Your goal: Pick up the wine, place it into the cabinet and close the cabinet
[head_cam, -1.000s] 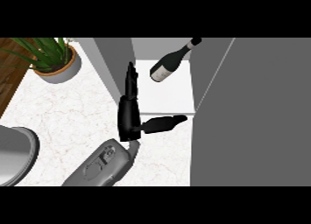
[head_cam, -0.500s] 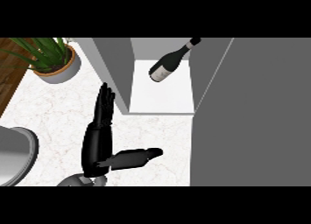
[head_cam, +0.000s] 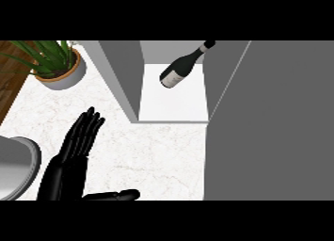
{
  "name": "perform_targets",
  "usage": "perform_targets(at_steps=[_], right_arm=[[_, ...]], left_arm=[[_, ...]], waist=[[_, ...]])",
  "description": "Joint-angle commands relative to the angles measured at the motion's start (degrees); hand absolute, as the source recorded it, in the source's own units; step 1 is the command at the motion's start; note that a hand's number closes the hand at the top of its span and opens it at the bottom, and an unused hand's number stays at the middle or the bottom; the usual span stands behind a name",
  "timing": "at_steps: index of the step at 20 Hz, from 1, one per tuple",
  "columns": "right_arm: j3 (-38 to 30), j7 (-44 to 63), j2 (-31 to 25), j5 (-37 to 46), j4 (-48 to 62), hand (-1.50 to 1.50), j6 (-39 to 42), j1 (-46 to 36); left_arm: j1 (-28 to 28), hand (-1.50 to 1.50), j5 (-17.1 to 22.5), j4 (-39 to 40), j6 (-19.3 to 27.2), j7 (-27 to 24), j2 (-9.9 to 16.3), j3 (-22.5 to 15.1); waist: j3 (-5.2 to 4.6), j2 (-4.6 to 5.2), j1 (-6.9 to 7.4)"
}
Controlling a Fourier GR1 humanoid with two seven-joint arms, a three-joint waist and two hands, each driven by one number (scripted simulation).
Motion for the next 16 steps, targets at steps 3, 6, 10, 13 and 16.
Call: perform_targets(at_steps=[3,6,10,13,16], right_arm=[[0.8,2.3,-4.4,5.2,-9.3,1.50,3.7,2.6],[-0.5,4.1,-3.5,-0.3,-9.7,1.50,1.5,1.8],[-0.9,-2.1,-3.1,1.5,-7.5,1.50,7.6,4.7],[0.1,2.5,-3.8,-5.0,-10.1,1.50,4.9,3.4],[6.9,4.8,-3.3,-4.4,-9.6,1.50,4.7,2.4]], left_arm=[[10.2,1.50,3.9,-3.3,-9.6,-7.0,5.1,2.3],[11.3,1.50,7.8,-3.3,-15.3,-7.6,7.3,8.0],[14.2,1.50,5.9,-6.2,-14.6,-6.7,7.3,8.0],[16.7,1.50,8.6,-2.8,-20.6,-10.5,9.4,12.7],[18.1,1.50,11.7,-4.0,-23.7,-10.0,12.5,17.5]], waist=[[-0.09,-0.14,-0.03],[-0.03,0.17,-0.03],[0.06,0.09,-0.30],[-0.01,0.22,0.04],[-0.04,0.24,0.55]])
